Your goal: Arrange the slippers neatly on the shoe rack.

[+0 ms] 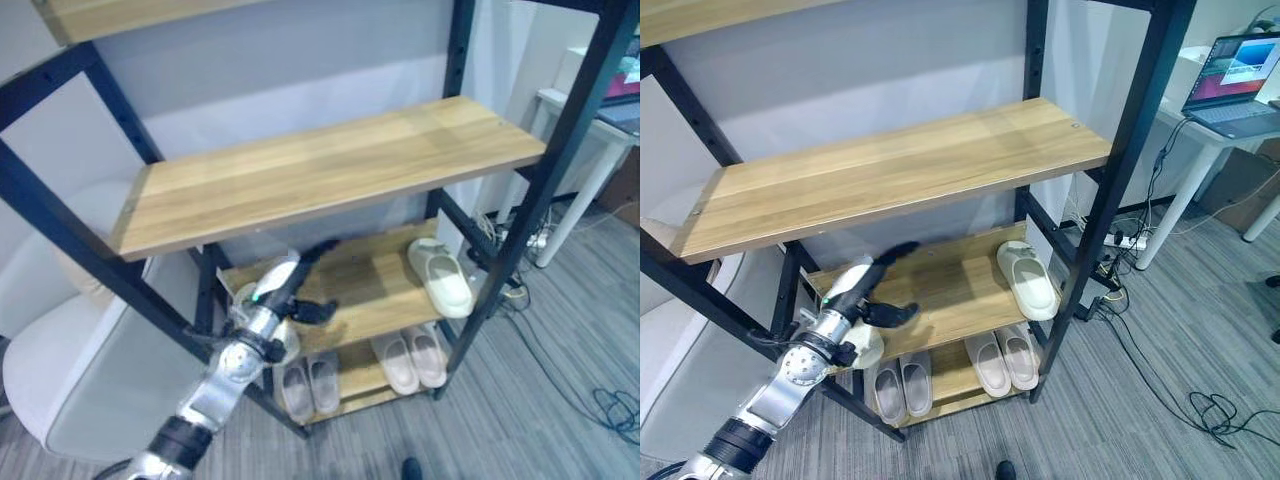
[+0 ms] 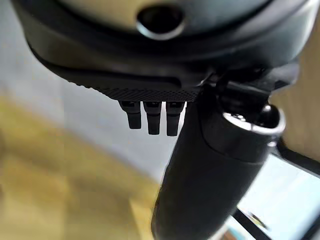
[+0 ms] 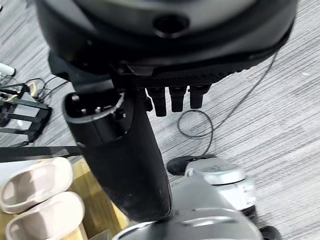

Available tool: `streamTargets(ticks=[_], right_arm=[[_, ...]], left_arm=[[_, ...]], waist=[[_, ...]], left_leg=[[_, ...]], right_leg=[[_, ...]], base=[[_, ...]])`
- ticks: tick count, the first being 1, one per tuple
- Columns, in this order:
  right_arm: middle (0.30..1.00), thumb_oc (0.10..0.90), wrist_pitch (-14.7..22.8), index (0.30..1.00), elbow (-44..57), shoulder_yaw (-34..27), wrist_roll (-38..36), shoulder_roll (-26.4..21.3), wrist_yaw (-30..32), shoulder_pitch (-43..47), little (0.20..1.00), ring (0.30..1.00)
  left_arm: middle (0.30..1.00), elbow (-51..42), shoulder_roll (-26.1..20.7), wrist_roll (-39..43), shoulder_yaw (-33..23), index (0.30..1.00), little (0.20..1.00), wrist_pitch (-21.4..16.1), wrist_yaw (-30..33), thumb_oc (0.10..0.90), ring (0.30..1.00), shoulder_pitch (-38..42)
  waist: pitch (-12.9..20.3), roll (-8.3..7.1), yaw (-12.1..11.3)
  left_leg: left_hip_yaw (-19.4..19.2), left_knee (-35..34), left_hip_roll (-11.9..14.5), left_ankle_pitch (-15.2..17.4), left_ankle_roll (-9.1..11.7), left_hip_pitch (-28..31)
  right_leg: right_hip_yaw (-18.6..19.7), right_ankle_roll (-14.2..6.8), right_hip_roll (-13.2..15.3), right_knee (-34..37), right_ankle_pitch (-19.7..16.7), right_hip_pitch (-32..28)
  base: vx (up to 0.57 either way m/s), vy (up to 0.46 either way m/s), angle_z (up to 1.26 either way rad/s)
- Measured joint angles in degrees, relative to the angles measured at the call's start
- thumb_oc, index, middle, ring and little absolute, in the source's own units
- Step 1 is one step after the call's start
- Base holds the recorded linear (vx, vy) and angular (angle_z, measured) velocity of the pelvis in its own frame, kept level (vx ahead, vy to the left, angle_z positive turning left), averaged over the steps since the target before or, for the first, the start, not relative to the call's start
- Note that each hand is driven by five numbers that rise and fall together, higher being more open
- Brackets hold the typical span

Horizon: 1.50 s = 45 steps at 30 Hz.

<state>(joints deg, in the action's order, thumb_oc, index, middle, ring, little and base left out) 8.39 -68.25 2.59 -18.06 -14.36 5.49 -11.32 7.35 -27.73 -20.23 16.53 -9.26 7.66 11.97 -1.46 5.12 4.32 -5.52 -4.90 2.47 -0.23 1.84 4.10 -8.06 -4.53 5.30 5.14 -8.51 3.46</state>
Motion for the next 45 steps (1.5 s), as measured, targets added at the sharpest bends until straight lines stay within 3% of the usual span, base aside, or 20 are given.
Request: streamTargets(ticks=[7, 16, 22, 34, 45], right_arm=[[0.9, 0.8, 0.1, 0.9, -1.57, 1.03, 1.4, 0.15, 0.05, -0.09, 0.9, 0.9], [0.9, 0.8, 0.22, 0.9, -1.65, 1.17, 4.53, 0.08, 0.63, -0.56, 0.9, 0.9], [0.9, 0.8, 0.55, 0.9, 0.62, 2.41, 6.78, -0.18, 1.15, -1.35, 0.9, 0.9], [0.9, 0.8, 1.46, 0.9, 0.96, 3.41, 8.85, -0.51, 1.77, -1.04, 0.9, 0.9], [0.9, 0.8, 1.61, 0.9, 2.18, 3.48, 9.05, -0.53, 2.56, -0.87, 0.9, 0.9]], left_arm=[[0.9, 5.15, -1.73, -12.83, -1.5, 0.9, 0.9, 0.55, 7.95, 0.8, 0.9, 0.03], [0.9, 9.3, -3.62, -23.43, -1.52, 0.9, 0.9, 3.54, 12.02, 0.8, 0.9, -0.06], [0.9, 10.71, -5.48, -25.66, -1.5, 0.9, 0.9, 6.86, 12.3, 0.8, 0.9, -0.02], [0.9, 12.6, -5.48, -25.78, -0.9, 0.9, 0.9, 8.04, 12.23, 0.8, 0.9, 0.02], [0.9, 12.9, -5.48, -31.01, -0.76, 0.9, 0.9, 10.6, 12.25, 0.8, 0.9, 0.01]], waist=[[1.09, -1.05, 0.02], [1.32, -1.51, 0.01], [1.89, -2.27, 0.02], [1.82, -2.55, 0.06], [1.08, -3.12, -0.15]], left_leg=[[-0.34, 0.0, -0.19, 0.06, -0.09, 0.05], [-0.5, -0.02, -0.59, 0.43, -0.31, 0.03], [-1.36, 0.0, -0.66, 0.23, -0.34, -2.05], [-2.0, 0.01, -0.92, -0.36, -0.38, -5.82], [-2.75, 0.0, -0.93, -0.4, -0.39, -6.3]], right_leg=[[0.39, 0.0, 0.13, 0.24, 0.0, 0.15], [0.63, -0.12, 0.48, 0.25, -0.07, 0.27], [1.43, 0.37, 0.43, 0.25, -0.91, 2.97], [2.2, 0.26, 0.47, 0.25, -1.42, 7.14], [2.86, 0.07, 0.45, 0.26, -1.57, 7.98]], base=[[0.02, -0.006, -0.02], [0.01, 0.0, -0.01], [-0.01, 0.004, -0.06], [-0.01, 0.002, -0.02], [0.01, 0.0, -0.02]])
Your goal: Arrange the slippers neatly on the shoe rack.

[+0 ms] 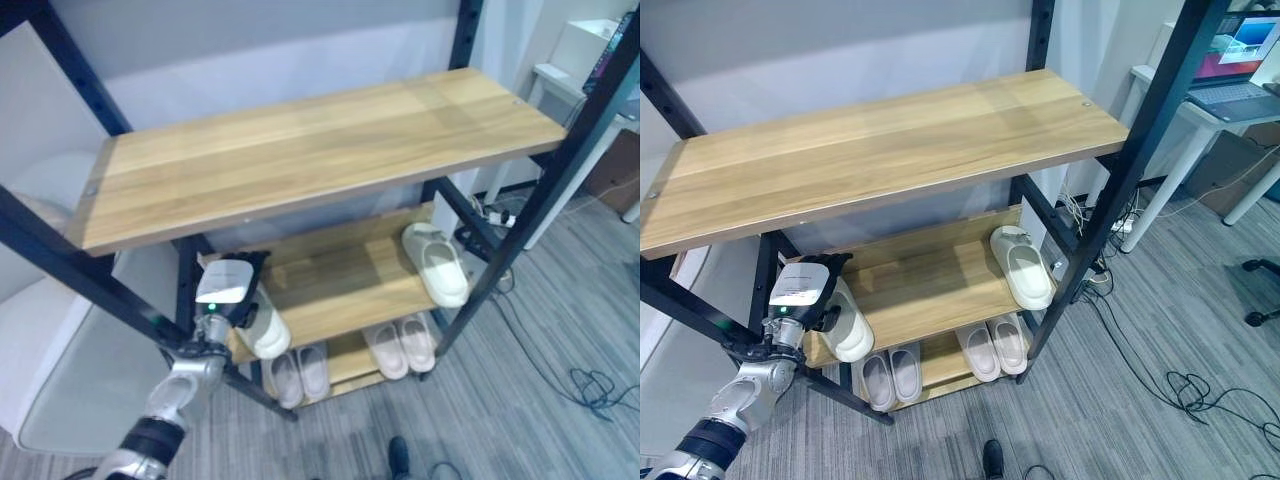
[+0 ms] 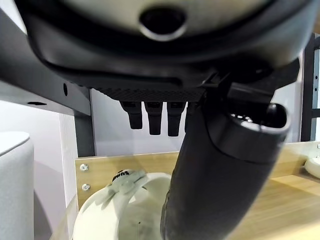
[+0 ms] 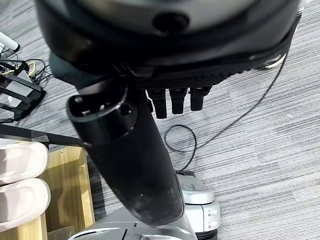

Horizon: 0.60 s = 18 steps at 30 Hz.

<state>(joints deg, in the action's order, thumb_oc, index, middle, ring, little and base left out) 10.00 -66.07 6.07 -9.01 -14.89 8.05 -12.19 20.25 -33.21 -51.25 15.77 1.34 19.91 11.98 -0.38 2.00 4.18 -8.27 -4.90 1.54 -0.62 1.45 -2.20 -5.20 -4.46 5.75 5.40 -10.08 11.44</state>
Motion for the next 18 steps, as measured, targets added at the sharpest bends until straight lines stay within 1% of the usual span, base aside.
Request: streamTargets(ticks=[9, 12, 18], right_arm=[[0.9, 0.8, 0.05, 0.9, 1.07, 0.13, 0.05, -0.12, 0.14, 0.89, 0.9, 0.9], [0.9, 0.8, 0.32, 0.9, 1.09, 0.12, 0.63, -0.16, 0.19, 1.27, 0.9, 0.9], [0.9, 0.8, 0.38, 0.9, 1.19, 0.17, 2.13, -0.51, 0.25, 1.5, 0.9, 0.9]], left_arm=[[0.9, 0.07, -0.01, -3.24, 0.47, 0.9, 0.9, 1.24, 1.1, 0.8, 0.9, 0.02], [0.9, 0.11, -0.02, -3.55, 1.6, 0.9, 0.9, 1.29, 1.1, 0.8, 0.9, 0.12], [0.9, 0.75, -0.02, -3.67, 2.48, 0.9, 0.9, 2.01, 2.2, 0.8, 0.9, 0.57]], waist=[[-0.96, -0.44, 0.09], [-1.7, -0.48, 0.08], [-1.71, -0.49, 0.14]], left_leg=[[-0.11, 0.0, -0.1, -0.1, 0.01, -0.79], [-0.14, 0.01, -0.15, -0.18, 0.01, -1.23], [-0.54, 0.02, -0.45, -0.23, -0.02, -1.74]], right_leg=[[0.11, -0.06, 0.05, 0.0, -0.16, 0.86], [0.2, 0.01, 0.04, -0.01, -0.33, 1.34], [0.57, -0.03, 0.04, -0.01, -0.47, 2.04]], base=[[0.0, 0.0, 0.0], [0.0, 0.0, 0.0], [0.01, -0.001, -0.03]])
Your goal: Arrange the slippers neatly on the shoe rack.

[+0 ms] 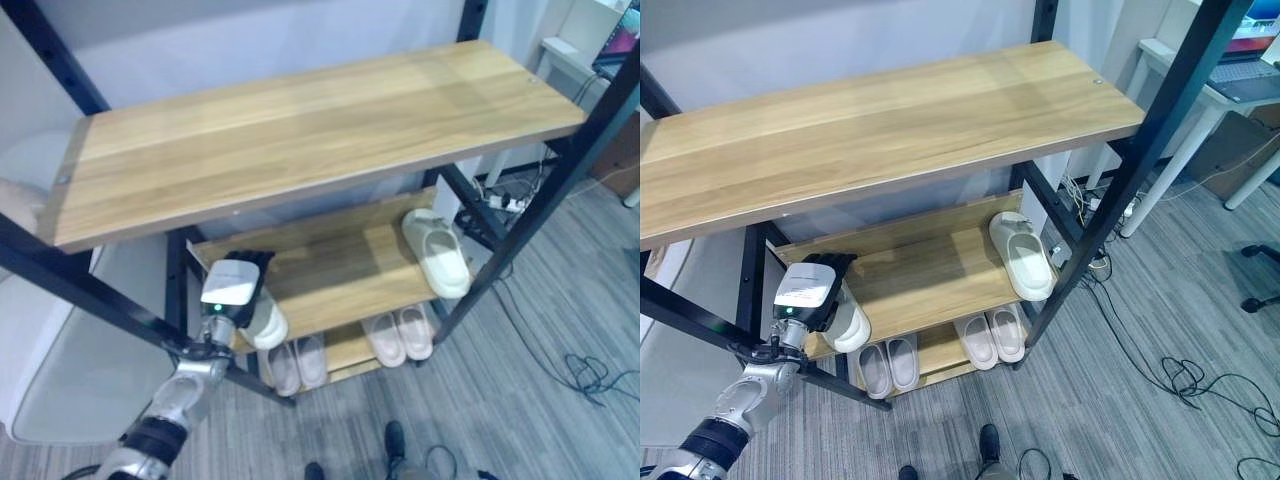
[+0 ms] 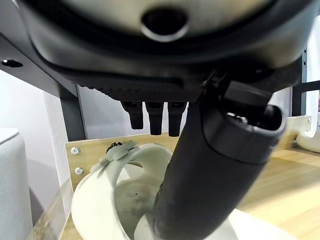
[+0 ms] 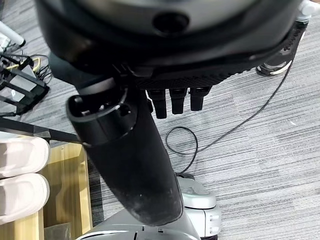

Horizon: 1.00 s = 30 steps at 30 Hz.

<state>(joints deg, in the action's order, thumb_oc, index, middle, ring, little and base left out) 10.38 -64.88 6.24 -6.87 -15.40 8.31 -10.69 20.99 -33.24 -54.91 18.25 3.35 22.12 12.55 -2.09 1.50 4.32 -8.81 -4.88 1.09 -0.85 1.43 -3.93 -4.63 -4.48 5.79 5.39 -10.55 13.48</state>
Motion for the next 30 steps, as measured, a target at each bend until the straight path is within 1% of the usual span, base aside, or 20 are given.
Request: streamTargets(ticks=[2, 3, 4, 5, 7, 11, 15, 19, 22, 25, 27, 28, 29, 30], right_arm=[[0.9, 0.8, 0.02, 0.9, 0.04, 0.0, 0.02, -0.3, 0.06, 0.02, 0.9, 0.9], [0.9, 0.8, 0.05, 0.9, 0.02, 0.0, 0.02, -0.55, 0.35, 0.02, 0.9, 0.9], [0.9, 0.8, 0.04, 0.9, 0.02, 0.02, 0.03, -0.64, 0.5, 0.01, 0.9, 0.9], [0.9, 0.8, 0.05, 0.9, 0.07, 0.02, 0.03, -0.79, 0.55, 0.02, 0.9, 0.9], [0.9, 0.8, -0.05, 0.9, 1.14, 0.42, 0.04, -0.8, 0.82, 0.0, 0.9, 0.9], [0.9, 0.8, -0.03, 0.9, 2.02, 1.56, 0.06, -0.8, 1.03, 0.0, 0.9, 0.9], [0.9, 0.8, -0.05, 0.9, 2.39, 2.61, 0.06, -0.75, 0.99, 0.23, 0.9, 0.9], [0.9, 0.8, 0.11, 0.9, 4.52, 3.15, 0.11, -0.78, 1.13, 0.22, 0.9, 0.9], [0.9, 0.8, 0.34, 0.9, 4.52, 3.88, 0.2, -0.77, 1.29, 0.23, 0.9, 0.9], [0.9, 0.8, 0.27, 0.9, 3.66, 4.18, 0.19, -0.77, 1.75, 0.13, 0.9, 0.9], [0.9, 0.8, 0.32, 0.9, 3.32, 4.22, 0.11, -0.78, 2.25, 0.0, 0.9, 0.9], [0.9, 0.8, 0.32, 0.9, 3.32, 4.23, 0.11, -0.78, 2.26, 0.04, 0.9, 0.9], [0.9, 0.8, 0.37, 0.9, 3.42, 4.21, 0.08, -0.78, 2.34, 0.1, 0.9, 0.9], [0.9, 0.8, 0.47, 0.9, 3.42, 4.22, 0.07, -0.8, 2.57, 0.12, 0.9, 0.9]], left_arm=[[0.9, 0.85, 0.0, 0.02, 0.11, 0.9, 0.9, 0.0, 0.08, 0.8, 0.9, 0.7], [0.566, 1.62, 0.0, 0.04, 0.11, 0.566, 0.566, 0.0, 0.08, 0.577, 0.566, 2.0], [0.566, 1.9, 0.0, 0.05, 0.1, 0.566, 0.566, 0.08, 0.09, 0.577, 0.566, 2.67], [0.3, 3.66, 0.02, 0.12, 0.26, 0.3, 0.3, 0.31, 0.12, 0.4, 0.3, 4.54], [0.3, 7.19, 0.01, 0.63, 0.7, 0.3, 0.3, 1.17, 0.05, 0.4, 0.3, 7.36], [0.3, 7.83, 0.04, 0.74, 1.21, 0.3, 0.3, 1.53, -0.05, 0.4, 0.3, 7.66], [0.3, 7.94, 0.42, 0.68, 3.42, 0.3, 0.3, 1.53, -0.01, 0.4, 0.3, 9.4], [0.3, 8.94, 0.72, 0.63, 6.96, 0.3, 0.3, 1.44, -0.1, 0.4, 0.3, 11.51], [0.3, 8.98, 0.74, 0.65, 8.25, 0.3, 0.3, 1.47, -0.03, 0.4, 0.3, 12.2], [0.3, 9.05, 0.8, 0.68, 11.83, 0.3, 0.3, 0.98, 0.88, 0.4, 0.3, 14.72], [0.3, 9.35, 1.47, 0.66, 15.65, 0.3, 0.3, -0.19, 1.15, 0.4, 0.3, 18.38], [0.3, 9.35, 1.96, 0.64, 17.68, 0.3, 0.3, -1.35, 1.3, 0.4, 0.3, 20.42], [0.3, 9.34, 2.88, 0.65, 18.19, 0.3, 0.3, -2.21, 1.4, 0.4, 0.3, 21.54], [0.3, 9.43, 3.49, 0.67, 18.87, 0.3, 0.3, -2.22, 1.53, 0.4, 0.3, 22.39]], waist=[[-0.05, -0.08, 0.08], [-0.1, -0.16, 0.12], [-0.14, -0.21, 0.13], [-0.21, -0.34, 0.25], [-0.46, -0.71, 0.38], [-0.57, -0.86, 1.18], [-0.56, -0.85, 1.46], [-0.63, -0.75, 1.63], [-0.69, -0.61, 1.62], [-0.87, -0.37, 1.66], [-1.91, -0.02, 1.93], [-2.36, 0.19, 2.16], [-2.71, 0.45, 2.7], [-2.89, 0.64, 3.04]], left_leg=[[-0.17, -0.01, -0.02, -0.02, 0.01, 0.05], [-0.24, -0.02, -0.04, -0.08, 0.04, 0.06], [-0.24, -0.02, -0.04, -0.11, 0.06, 0.05], [-0.26, -0.02, -0.09, -0.12, 0.09, 0.07], [-0.51, -0.02, -0.06, -0.19, 0.1, 0.04], [-0.71, 0.0, -0.03, -0.15, -0.02, 0.04], [-0.72, 0.22, -0.13, -0.15, -0.08, 0.09], [-0.87, 0.21, -0.18, -0.14, -0.09, 0.07], [-1.54, 0.18, -0.16, -0.12, -0.07, -0.21], [-2.22, 0.2, -0.36, -0.16, -0.11, -1.03], [-2.42, 0.21, -0.49, -0.18, -0.15, -1.08], [-2.72, 0.2, -0.53, -0.18, -0.16, -1.21], [-2.94, 0.2, -0.54, -0.17, -0.16, -1.27], [-2.93, 0.2, -0.54, -0.16, -0.18, -1.43]], right_leg=[[0.18, -0.07, 0.01, 0.0, -0.07, 0.05], [0.23, -0.13, 0.06, 0.01, -0.11, 0.07], [0.23, -0.17, 0.08, 0.01, -0.14, 0.08], [0.26, -0.2, 0.1, 0.01, -0.16, 0.09], [0.45, -0.21, 0.1, 0.01, -0.21, 0.24], [0.76, -0.06, 0.06, 0.0, -0.33, 0.35], [0.81, 0.46, 0.14, -0.09, -0.75, 0.28], [0.94, 0.39, 0.14, -0.33, -0.7, 0.38], [1.48, 0.01, 0.16, 0.0, -0.4, 1.06], [2.35, -0.24, 0.23, 0.0, -0.83, 2.17], [2.58, -0.3, 0.32, -0.01, -0.95, 2.32], [2.71, -0.34, 0.32, -0.04, -1.0, 2.6], [2.85, -0.36, 0.28, -0.2, -1.02, 2.77], [2.97, -0.35, 0.29, -0.24, -1.03, 2.9]], base=[[0.02, -0.002, -0.04], [0.02, 0.002, -0.04], [0.03, 0.005, -0.01], [0.0, 0.0, 0.0], [0.01, 0.0, -0.05], [0.01, -0.001, -0.03], [0.0, 0.0, 0.0], [0.0, 0.0, 0.0], [0.0, -0.022, -0.1], [0.01, -0.017, -0.11], [0.02, -0.008, -0.07], [0.02, 0.001, -0.11], [0.03, 0.003, -0.08], [0.01, 0.003, -0.05]])
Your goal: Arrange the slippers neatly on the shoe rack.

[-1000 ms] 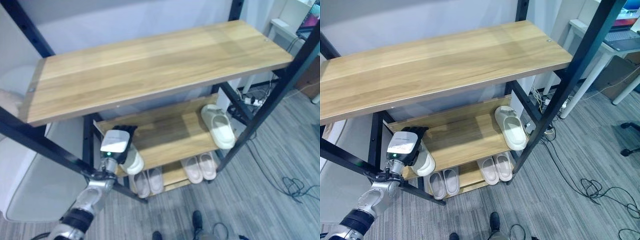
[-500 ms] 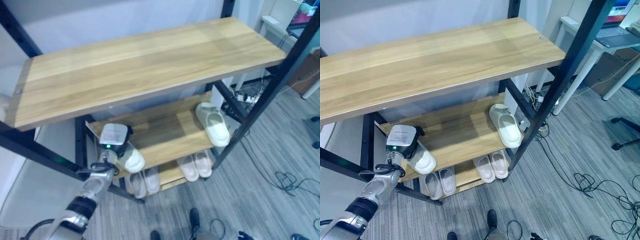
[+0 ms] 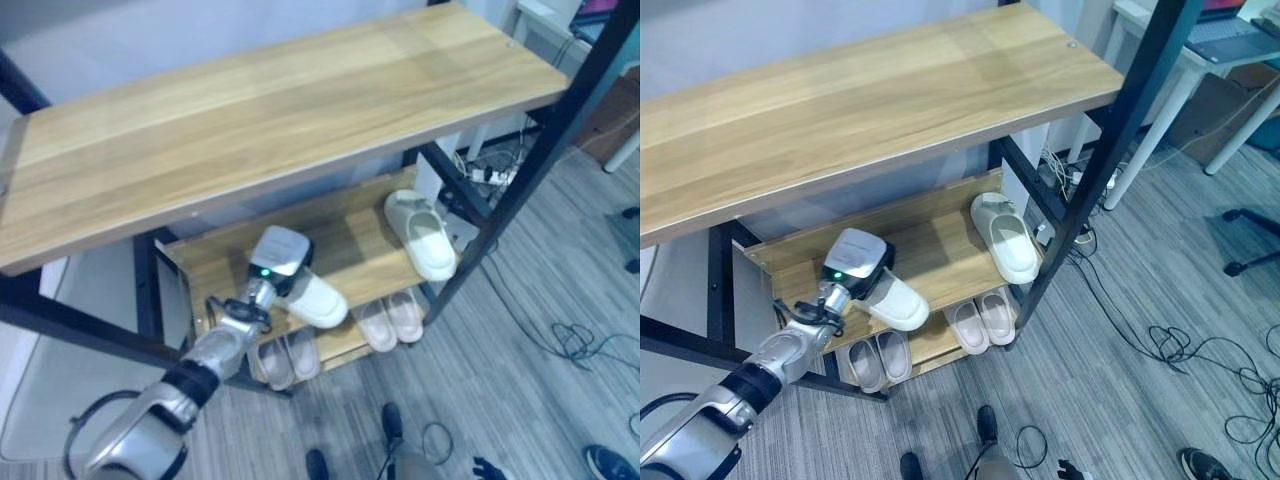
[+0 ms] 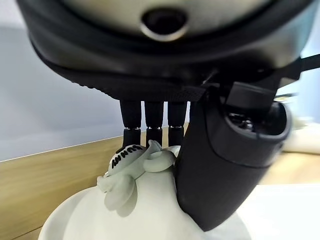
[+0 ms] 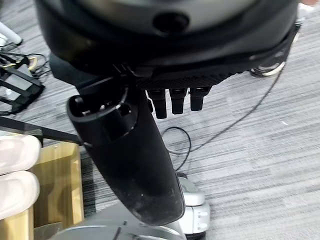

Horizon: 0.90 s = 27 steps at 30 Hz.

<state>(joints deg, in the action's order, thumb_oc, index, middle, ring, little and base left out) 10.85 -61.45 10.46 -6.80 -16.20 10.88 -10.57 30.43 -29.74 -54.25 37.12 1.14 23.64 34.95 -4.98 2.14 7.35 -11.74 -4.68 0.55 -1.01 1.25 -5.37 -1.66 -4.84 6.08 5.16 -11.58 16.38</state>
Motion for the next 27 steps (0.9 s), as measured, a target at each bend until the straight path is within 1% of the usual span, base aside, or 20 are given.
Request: streamTargets(ticks=[1, 3, 6, 10, 12, 15, 17, 19, 27], right_arm=[[0.9, 0.8, 0.08, 0.9, 0.06, 0.01, -0.01, 0.01, 0.26, 0.27, 0.9, 0.9], [0.9, 0.8, 0.17, 0.9, 0.23, 0.0, -0.03, -0.06, 0.78, 1.09, 0.9, 0.9], [0.9, 0.8, 0.38, 0.9, 0.53, 0.01, -0.11, -0.13, 1.66, 2.35, 0.9, 0.9], [0.9, 0.8, 0.74, 0.9, 0.81, 0.03, -0.11, -0.33, 1.86, 3.35, 0.9, 0.9], [0.9, 0.8, 1.24, 0.9, 1.02, 0.03, -0.11, -0.6, 2.04, 3.82, 0.9, 0.9], [0.9, 0.8, 1.42, 0.9, 1.03, 0.07, -0.11, -1.48, 2.42, 3.98, 0.9, 0.9], [0.9, 0.8, 1.49, 0.9, 0.99, 0.07, -0.11, -1.82, 2.64, 4.1, 0.9, 0.9], [0.9, 0.8, 1.48, 0.9, 0.89, 0.59, -0.12, -2.06, 2.96, 4.41, 0.9, 0.9], [0.9, 0.8, 2.2, 0.9, 0.97, 2.49, -0.12, -2.42, 3.67, 5.02, 0.9, 0.9]], left_arm=[[0.3, 0.11, 0.38, 0.0, 1.68, 0.3, 0.3, -0.25, 0.57, 0.4, 0.3, 1.68], [0.3, 0.39, 1.75, 0.01, 3.4, 0.3, 0.3, -1.12, 0.83, 0.4, 0.3, 4.97], [0.3, 0.96, 3.68, 0.02, 4.29, 0.3, 0.3, -1.38, 1.61, 0.4, 0.3, 8.17], [0.3, 2.63, 4.82, -0.04, 5.97, 0.3, 0.3, -1.25, 2.31, 0.4, 0.3, 11.34], [0.3, 4.13, 5.32, -0.03, 6.33, 0.3, 0.3, -1.17, 2.38, 0.4, 0.3, 13.41], [0.3, 5.22, 5.46, -0.02, 6.37, 0.3, 0.3, -1.18, 2.45, 0.4, 0.3, 14.71], [0.3, 7.86, 5.63, -0.03, 7.86, 0.3, 0.3, -1.08, 3.76, 0.4, 0.3, 16.82], [0.3, 9.98, 6.32, -0.08, 8.22, 0.3, 0.3, -0.76, 4.74, 0.4, 0.3, 18.07], [0.3, 13.94, 6.3, -0.03, 8.96, 0.3, 0.3, 0.5, 5.32, 0.4, 0.3, 22.12]], waist=[[-0.31, 0.18, 0.54], [-1.07, 0.47, 0.88], [-2.65, 1.14, 2.43], [-3.01, 1.74, 3.65], [-3.41, 1.78, 3.6], [-3.95, 2.39, 3.69], [-4.01, 2.48, 3.58], [-4.07, 2.4, 3.56], [-4.44, 1.84, 3.64]], left_leg=[[-0.27, 0.01, -0.07, 0.01, -0.02, -0.24], [-1.04, 0.01, -0.18, 0.06, -0.11, -0.65], [-1.72, 0.01, -0.48, 0.19, -0.26, -0.66], [-2.51, 0.0, -0.54, 0.26, -0.34, -1.34], [-3.31, 0.0, -0.63, 0.25, -0.34, -1.66], [-3.53, -0.02, -0.63, 0.27, -0.33, -1.69], [-3.51, -0.21, -0.5, 0.25, -0.28, -2.48], [-3.48, -0.2, -0.48, 0.22, -0.26, -2.68], [-3.23, 0.0, -0.42, 0.09, -0.23, -3.72]], right_leg=[[0.24, -0.03, -0.03, -0.15, -0.12, 0.34], [1.12, 0.17, -0.09, -0.18, -0.58, 1.16], [1.43, 0.06, -0.09, -0.18, -0.62, 1.5], [2.63, -0.03, -0.27, -0.18, -0.83, 2.68], [2.96, -0.03, -0.33, -0.19, -1.12, 3.35], [3.14, -0.05, -0.35, -0.17, -1.12, 3.49], [3.13, -0.1, -0.32, -0.17, -1.18, 4.23], [3.1, -0.08, -0.35, -0.18, -1.26, 4.42], [2.85, 0.08, -0.37, -0.19, -1.41, 5.35]], base=[[0.02, -0.003, -0.07], [0.02, -0.001, -0.17], [0.01, 0.004, -0.13], [0.01, -0.005, -0.14], [0.01, -0.004, -0.14], [0.01, -0.01, -0.04], [0.0, 0.0, 0.0], [0.0, 0.0, 0.0], [0.0, -0.01, 0.01]])
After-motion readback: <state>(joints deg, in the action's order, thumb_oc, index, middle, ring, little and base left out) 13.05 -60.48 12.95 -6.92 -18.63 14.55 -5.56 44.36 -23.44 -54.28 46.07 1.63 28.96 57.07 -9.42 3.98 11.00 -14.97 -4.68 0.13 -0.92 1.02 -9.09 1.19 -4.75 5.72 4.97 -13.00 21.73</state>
